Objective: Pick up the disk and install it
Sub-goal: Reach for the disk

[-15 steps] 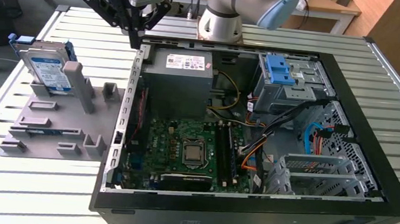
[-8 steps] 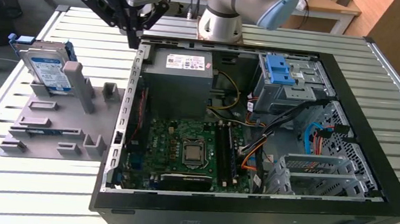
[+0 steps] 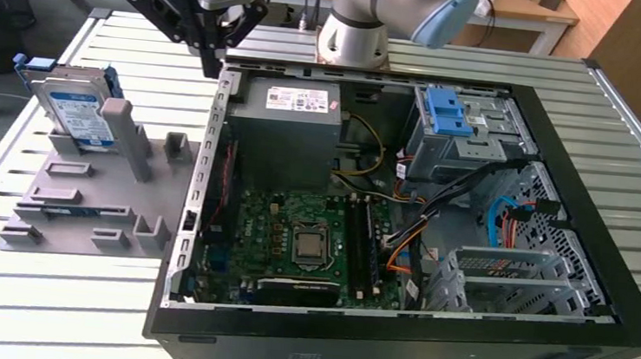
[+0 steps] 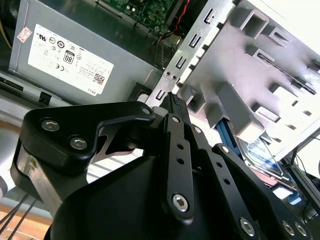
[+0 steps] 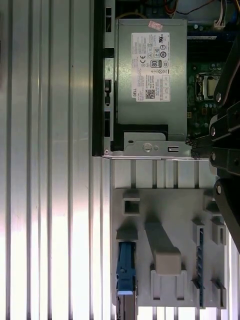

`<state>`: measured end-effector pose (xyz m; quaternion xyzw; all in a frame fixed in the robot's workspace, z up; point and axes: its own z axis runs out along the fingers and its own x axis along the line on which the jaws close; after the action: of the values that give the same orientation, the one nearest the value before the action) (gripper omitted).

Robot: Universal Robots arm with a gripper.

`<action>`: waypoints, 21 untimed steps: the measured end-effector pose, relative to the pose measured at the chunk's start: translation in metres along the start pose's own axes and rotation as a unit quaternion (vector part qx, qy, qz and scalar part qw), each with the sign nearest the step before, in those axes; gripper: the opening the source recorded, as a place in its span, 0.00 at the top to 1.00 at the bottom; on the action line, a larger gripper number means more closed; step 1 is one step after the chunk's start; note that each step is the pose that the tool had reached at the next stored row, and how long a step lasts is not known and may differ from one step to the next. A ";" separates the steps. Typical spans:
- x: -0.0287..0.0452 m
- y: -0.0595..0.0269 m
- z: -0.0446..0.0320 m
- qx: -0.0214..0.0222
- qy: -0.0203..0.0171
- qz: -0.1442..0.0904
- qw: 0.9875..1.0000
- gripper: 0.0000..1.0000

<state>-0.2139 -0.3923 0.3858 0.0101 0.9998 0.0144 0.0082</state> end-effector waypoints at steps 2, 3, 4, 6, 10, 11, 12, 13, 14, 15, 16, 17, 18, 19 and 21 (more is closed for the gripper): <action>0.0008 0.0000 0.0000 0.000 0.000 0.000 1.000 0.89; 0.0013 0.0000 0.0000 0.000 0.000 0.000 1.000 0.89; 0.0017 0.0000 0.0000 0.000 0.000 0.000 1.000 0.89; 0.0025 0.0000 0.0000 0.000 0.000 0.000 1.000 0.89; 0.0041 -0.0001 0.0000 0.000 0.000 0.000 1.000 0.89; 0.0044 -0.0001 0.0000 0.000 0.000 0.000 1.000 0.89; 0.0048 -0.0001 0.0001 0.000 0.000 0.000 1.000 0.89; 0.0052 -0.0001 0.0001 0.000 0.000 0.000 1.000 0.89; 0.0056 -0.0001 0.0000 0.000 0.000 0.000 1.000 0.89; 0.0060 -0.0001 0.0000 0.000 0.000 0.000 1.000 0.89; 0.0064 -0.0001 0.0001 0.000 0.000 0.000 1.000 0.89; 0.0069 -0.0001 0.0001 0.000 0.000 0.000 1.000 0.89; 0.0073 -0.0001 0.0001 0.000 0.000 0.000 1.000 0.89; 0.0077 -0.0002 0.0001 0.000 0.000 0.000 1.000 0.89; 0.0089 -0.0002 0.0000 0.000 0.000 0.000 1.000 0.89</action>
<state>-0.2228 -0.3923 0.3856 0.0101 0.9998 0.0144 0.0082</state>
